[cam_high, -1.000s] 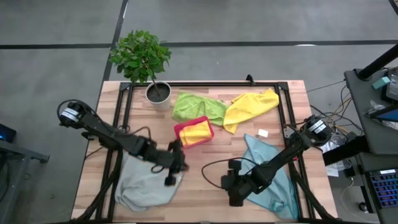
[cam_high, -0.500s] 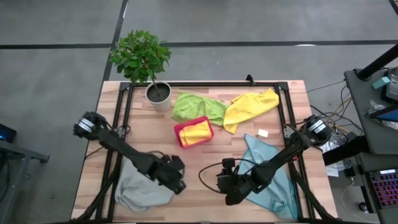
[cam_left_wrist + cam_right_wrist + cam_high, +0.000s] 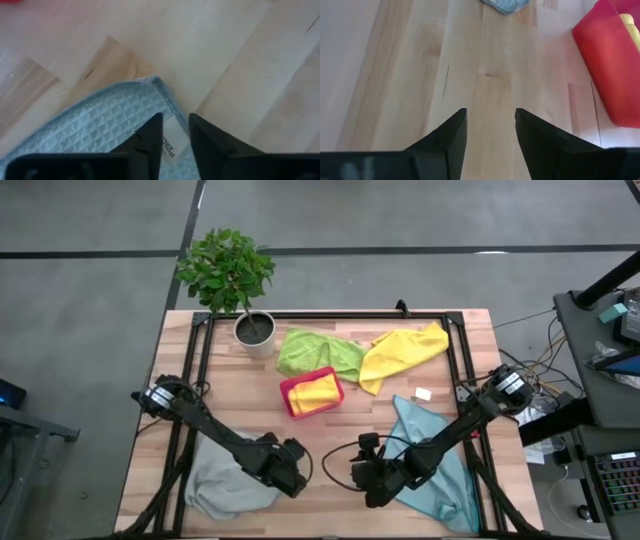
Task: Fold microfiber towels
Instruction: Fold the gray microfiber cloth
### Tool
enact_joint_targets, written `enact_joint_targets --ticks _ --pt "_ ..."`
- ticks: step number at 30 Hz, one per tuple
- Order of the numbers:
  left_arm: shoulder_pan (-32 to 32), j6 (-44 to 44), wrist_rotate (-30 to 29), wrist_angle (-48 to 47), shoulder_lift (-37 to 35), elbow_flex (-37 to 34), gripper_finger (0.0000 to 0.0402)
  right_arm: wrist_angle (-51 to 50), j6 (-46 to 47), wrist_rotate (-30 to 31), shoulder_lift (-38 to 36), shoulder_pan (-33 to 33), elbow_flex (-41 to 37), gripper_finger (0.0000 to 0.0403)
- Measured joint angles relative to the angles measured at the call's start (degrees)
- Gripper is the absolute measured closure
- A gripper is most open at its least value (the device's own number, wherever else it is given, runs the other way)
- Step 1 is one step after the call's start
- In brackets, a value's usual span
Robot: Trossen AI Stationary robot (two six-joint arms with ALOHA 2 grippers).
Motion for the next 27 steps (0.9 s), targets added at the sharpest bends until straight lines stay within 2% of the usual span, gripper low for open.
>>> enact_joint_targets --ticks 9,18,22,24,27 --pt "0.4 -0.2 -5.2 3.3 -0.2 -1.4 0.0220 2.5 0.0 0.0 0.0 0.0 -2.6 0.0249" --pt "0.8 -0.2 -5.2 4.0 3.2 -1.4 0.0211 2.9 0.3 0.0 0.0 0.0 -3.0 0.0254" --pt "0.8 0.3 -5.5 3.6 4.4 -1.3 0.0230 3.0 0.4 0.0 0.0 -0.1 -2.7 0.0257" --pt "0.8 0.8 -5.5 3.2 4.5 -1.4 0.0260 3.0 0.4 0.0 0.0 -0.2 -2.7 0.0256" --pt "0.9 2.5 -5.4 3.1 4.6 -1.4 0.0328 3.1 0.5 0.0 0.0 -0.3 -2.7 0.0254"
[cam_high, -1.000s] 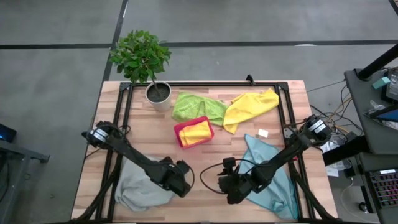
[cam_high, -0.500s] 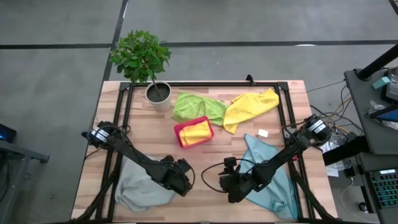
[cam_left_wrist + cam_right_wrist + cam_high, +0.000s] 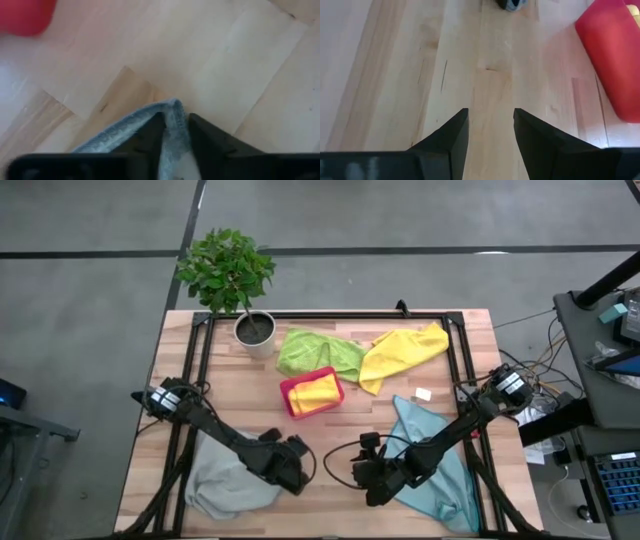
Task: Fold microfiber towels
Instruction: Fold the gray microfiber cloth
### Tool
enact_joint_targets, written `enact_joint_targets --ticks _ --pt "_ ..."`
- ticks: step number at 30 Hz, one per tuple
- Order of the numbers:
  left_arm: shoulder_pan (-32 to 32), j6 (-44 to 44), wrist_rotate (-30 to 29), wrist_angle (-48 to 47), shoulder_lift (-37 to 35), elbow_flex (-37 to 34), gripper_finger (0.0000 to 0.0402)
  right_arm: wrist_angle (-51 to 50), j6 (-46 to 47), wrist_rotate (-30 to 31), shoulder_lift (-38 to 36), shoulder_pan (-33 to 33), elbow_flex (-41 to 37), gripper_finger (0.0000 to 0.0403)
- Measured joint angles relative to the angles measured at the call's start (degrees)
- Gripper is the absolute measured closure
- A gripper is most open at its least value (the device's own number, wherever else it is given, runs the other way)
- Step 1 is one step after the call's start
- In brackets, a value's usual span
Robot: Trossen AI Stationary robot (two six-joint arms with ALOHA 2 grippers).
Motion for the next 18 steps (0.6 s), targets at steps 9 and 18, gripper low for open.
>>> enact_joint_targets --ticks 9,18 --pt "-1.2 12.0 4.3 0.3 -4.7 -0.1 0.0400 3.8 -0.8 0.0 0.0 0.0 -0.3 0.0263" --pt "-7.9 25.6 4.2 2.5 -21.9 1.1 0.0401 12.6 -3.7 0.4 0.0 -2.1 -0.3 0.0240"
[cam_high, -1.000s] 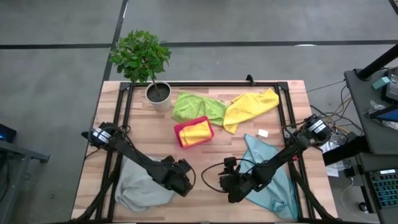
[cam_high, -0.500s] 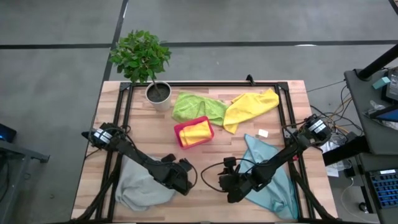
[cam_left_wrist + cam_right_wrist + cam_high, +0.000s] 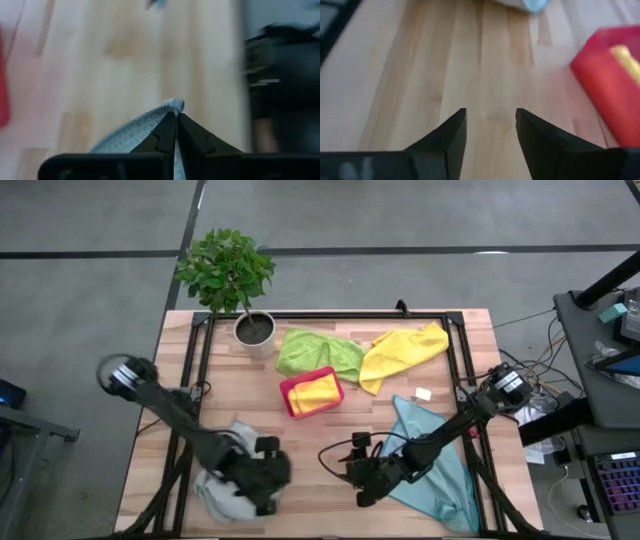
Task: Fold microfiber towels
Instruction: Fold the gray microfiber cloth
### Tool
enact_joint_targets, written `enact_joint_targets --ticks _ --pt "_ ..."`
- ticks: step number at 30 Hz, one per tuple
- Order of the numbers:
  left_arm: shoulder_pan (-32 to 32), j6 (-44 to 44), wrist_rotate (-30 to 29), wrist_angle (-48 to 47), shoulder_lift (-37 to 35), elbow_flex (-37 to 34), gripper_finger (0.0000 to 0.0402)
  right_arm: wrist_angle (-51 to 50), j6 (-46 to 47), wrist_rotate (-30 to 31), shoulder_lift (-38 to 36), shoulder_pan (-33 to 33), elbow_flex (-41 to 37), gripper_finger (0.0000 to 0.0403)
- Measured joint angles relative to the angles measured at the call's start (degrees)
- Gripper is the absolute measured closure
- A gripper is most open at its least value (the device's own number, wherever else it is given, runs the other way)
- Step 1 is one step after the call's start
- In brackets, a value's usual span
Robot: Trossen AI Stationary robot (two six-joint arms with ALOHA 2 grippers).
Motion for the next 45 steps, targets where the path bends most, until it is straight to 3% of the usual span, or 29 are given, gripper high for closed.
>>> enact_joint_targets --ticks 9,14,17,25,28,34,42,45 --pt "-8.6 -2.8 -1.5 0.5 -7.2 0.3 0.0401 20.5 -11.8 -2.1 1.1 -4.6 -0.1 0.0178" --pt "-10.0 -2.8 -4.2 3.4 -7.6 0.1 0.0401 34.9 -14.6 -14.7 5.0 -7.7 -0.1 0.0159" --pt "-10.1 -2.8 -4.2 5.3 -7.6 0.1 0.0402 41.4 -15.8 -17.4 9.2 -9.2 1.2 0.0154" --pt "-10.3 -0.3 -4.2 8.1 -7.6 0.5 0.0402 43.5 -19.7 -27.4 22.7 -13.1 12.8 0.0165" --pt "-10.3 0.4 -4.1 9.8 -7.8 0.6 0.0402 39.4 -20.0 -26.3 26.4 -13.7 17.7 0.0172" --pt "-10.7 2.1 -5.3 10.7 -8.5 0.5 0.0402 25.7 -21.1 -23.9 27.7 -13.9 21.0 0.0217" --pt "-10.7 5.4 -8.5 10.9 -9.3 0.5 0.0402 18.9 -21.4 -23.9 25.7 -11.1 20.3 0.0374" --pt "-10.7 5.8 -8.5 11.2 -9.4 0.5 0.0401 18.9 -22.7 -23.8 25.2 -10.2 20.4 0.0389"
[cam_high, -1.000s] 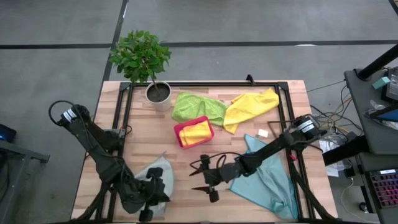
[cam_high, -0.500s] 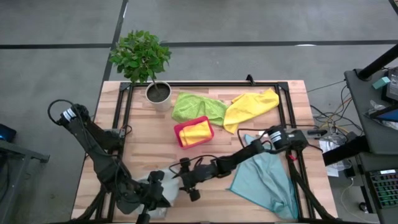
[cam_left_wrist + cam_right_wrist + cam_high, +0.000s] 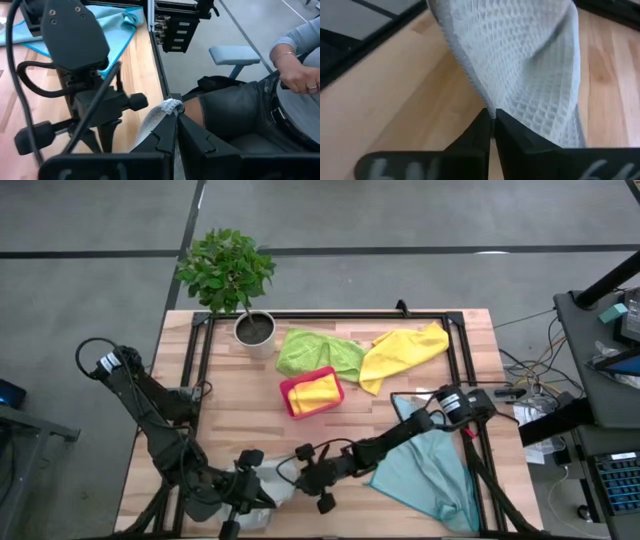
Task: Fold microfiber towels
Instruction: Fold the gray microfiber cloth
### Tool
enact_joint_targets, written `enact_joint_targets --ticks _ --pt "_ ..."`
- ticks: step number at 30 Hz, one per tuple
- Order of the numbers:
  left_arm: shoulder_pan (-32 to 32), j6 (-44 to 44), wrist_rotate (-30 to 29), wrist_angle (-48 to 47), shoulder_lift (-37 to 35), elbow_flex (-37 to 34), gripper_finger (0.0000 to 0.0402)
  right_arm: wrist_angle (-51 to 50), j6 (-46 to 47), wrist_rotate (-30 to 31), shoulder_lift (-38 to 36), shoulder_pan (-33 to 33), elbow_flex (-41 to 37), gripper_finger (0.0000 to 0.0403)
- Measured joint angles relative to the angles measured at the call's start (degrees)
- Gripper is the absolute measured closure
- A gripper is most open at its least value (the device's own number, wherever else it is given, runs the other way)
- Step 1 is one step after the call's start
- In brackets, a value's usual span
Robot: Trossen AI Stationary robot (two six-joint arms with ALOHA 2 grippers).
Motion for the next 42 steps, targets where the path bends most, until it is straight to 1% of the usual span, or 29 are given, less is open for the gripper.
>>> enact_joint_targets --ticks 1,3,7,11,13,15,18,21,22,23,25,30,34,35,38,42 --pt "0.0 0.4 0.0 0.3 0.0 0.0 0.0401 -0.4 0.0 0.6 -0.3 0.3 0.1 0.0391" --pt "0.0 0.9 -0.5 1.0 0.0 0.0 0.0401 -3.5 -0.7 3.7 -1.7 0.9 0.1 0.0393" --pt "0.0 2.4 -2.2 0.9 -0.3 0.2 0.0401 -13.7 -4.2 13.8 -7.5 3.0 0.0 0.0394" --pt "0.3 2.3 -2.5 1.3 -1.6 0.7 0.0401 -26.6 -5.6 22.1 -16.8 5.7 0.0 0.0394" --pt "0.4 2.4 -2.7 1.3 -2.2 0.8 0.0401 -33.4 -5.3 27.0 -21.9 6.8 0.0 0.0394" --pt "0.6 2.5 -3.7 1.2 -3.4 0.9 0.0401 -37.8 -4.0 30.2 -27.2 7.4 0.0 0.0394" --pt "1.2 2.6 -7.3 0.3 -6.3 0.8 0.0401 -42.3 -0.6 30.3 -34.7 7.6 0.4 0.0394" --pt "1.3 5.0 -13.9 0.2 -10.0 0.5 0.0401 -47.0 4.6 25.6 -41.0 7.3 0.7 0.0394" --pt "1.3 6.4 -16.3 0.3 -11.2 0.5 0.0401 -48.6 5.3 23.7 -42.7 7.1 0.7 0.0394" --pt "1.3 8.1 -18.4 0.3 -12.7 0.5 0.0401 -49.4 5.4 23.1 -44.1 6.9 0.7 0.0394" --pt "1.3 12.0 -20.7 0.3 -15.2 0.5 0.0401 -49.6 4.9 24.9 -46.8 6.8 0.6 0.0394" --pt "1.4 20.7 -20.6 0.3 -21.0 0.3 0.0401 -49.4 0.3 31.2 -51.1 6.6 2.2 0.0394" --pt "1.4 27.5 -15.9 0.0 -24.7 -1.0 0.0401 -49.9 -2.6 35.5 -51.1 6.5 4.1 0.0394" --pt "1.4 28.9 -15.0 0.1 -25.6 -1.3 0.0401 -49.9 -3.3 35.9 -51.1 6.5 4.4 0.0394" --pt "1.4 30.4 -14.9 0.0 -27.3 -2.0 0.0401 -49.9 -3.5 36.0 -50.4 6.5 4.5 0.0394" --pt "1.4 30.4 -14.9 -0.7 -27.3 -3.0 0.0401 -51.7 -0.6 35.7 -48.8 6.8 4.5 0.0394"
